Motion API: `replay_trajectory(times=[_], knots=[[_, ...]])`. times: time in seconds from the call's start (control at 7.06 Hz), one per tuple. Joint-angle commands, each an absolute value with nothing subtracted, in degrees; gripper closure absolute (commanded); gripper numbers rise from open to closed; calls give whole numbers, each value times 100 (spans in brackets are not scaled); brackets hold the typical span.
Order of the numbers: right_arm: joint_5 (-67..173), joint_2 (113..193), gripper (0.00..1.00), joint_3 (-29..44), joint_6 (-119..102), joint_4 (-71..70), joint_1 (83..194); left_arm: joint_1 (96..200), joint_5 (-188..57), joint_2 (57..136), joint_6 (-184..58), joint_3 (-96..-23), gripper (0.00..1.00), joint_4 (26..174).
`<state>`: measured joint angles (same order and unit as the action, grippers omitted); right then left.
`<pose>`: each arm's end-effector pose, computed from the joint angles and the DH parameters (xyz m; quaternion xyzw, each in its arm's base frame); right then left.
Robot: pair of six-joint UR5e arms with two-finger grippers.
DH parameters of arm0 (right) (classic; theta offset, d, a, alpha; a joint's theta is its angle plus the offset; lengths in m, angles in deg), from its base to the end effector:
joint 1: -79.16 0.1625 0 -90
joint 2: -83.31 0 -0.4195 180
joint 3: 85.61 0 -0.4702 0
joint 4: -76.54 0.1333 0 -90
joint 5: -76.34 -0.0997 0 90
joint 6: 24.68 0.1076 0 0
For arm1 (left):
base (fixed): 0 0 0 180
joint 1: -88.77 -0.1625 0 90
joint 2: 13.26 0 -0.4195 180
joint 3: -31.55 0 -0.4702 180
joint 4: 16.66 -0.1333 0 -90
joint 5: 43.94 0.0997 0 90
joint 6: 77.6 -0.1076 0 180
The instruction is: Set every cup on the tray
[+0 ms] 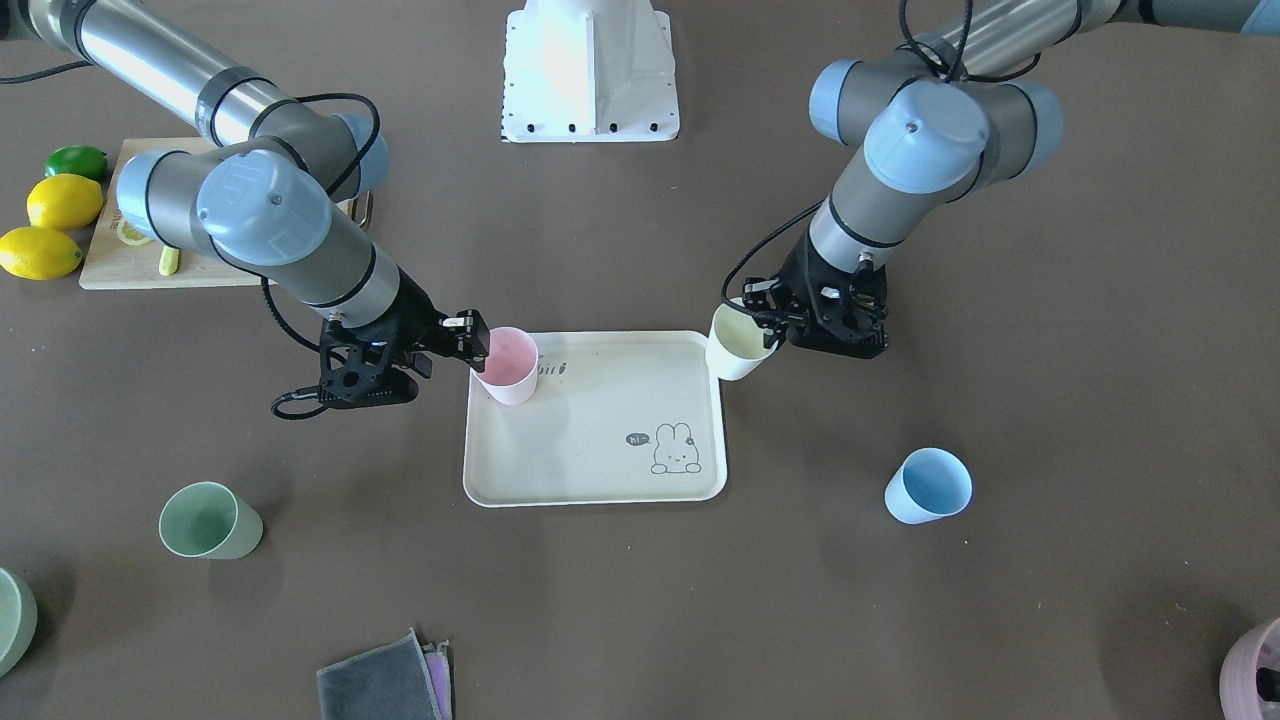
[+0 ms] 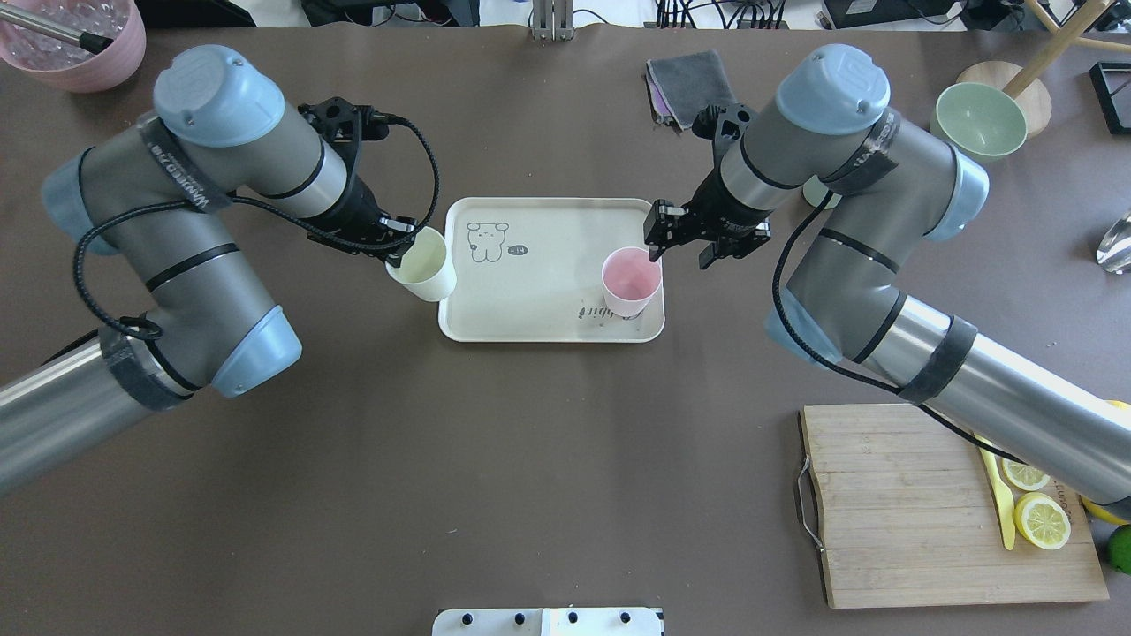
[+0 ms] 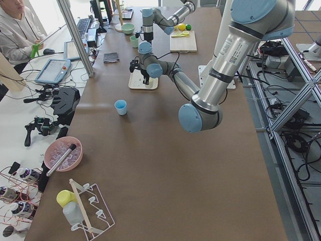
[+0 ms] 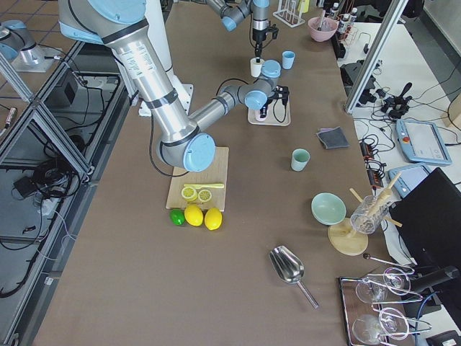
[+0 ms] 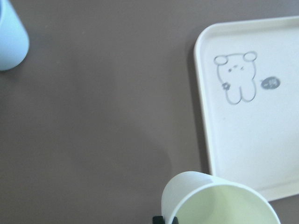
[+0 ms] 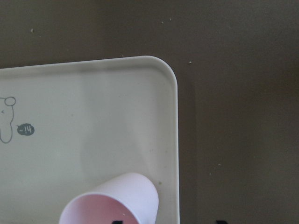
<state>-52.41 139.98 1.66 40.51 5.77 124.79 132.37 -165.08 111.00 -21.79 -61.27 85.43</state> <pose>-0.4869 -0.5920 0.2516 -0.0166 -0.4982 0.0171 0.8667 0.4868 -0.5708 0.2105 0.0617 0.4652 0.0394 0.8822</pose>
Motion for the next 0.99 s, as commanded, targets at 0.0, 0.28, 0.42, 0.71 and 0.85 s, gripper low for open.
replay_trajectory(times=[0.0,0.28,0.42,0.71,0.85], knots=[[-5594,14122,0,123,3792,535,13212,13236,-16479,11732,-2073,-5339,100,8599],[-5576,14281,0,-358,2354,465,13854,13079,-16470,11822,-1812,-4967,100,8871],[-5541,14334,0,-718,1992,499,14049,13034,-16348,11840,-1740,-4957,69,8889],[-5497,14334,0,-1334,1403,491,14489,13043,-16312,11928,-1713,-4966,2,8846],[-5497,14308,0,-1476,1460,491,14490,13043,-16303,11937,-1713,-4975,2,8837]])
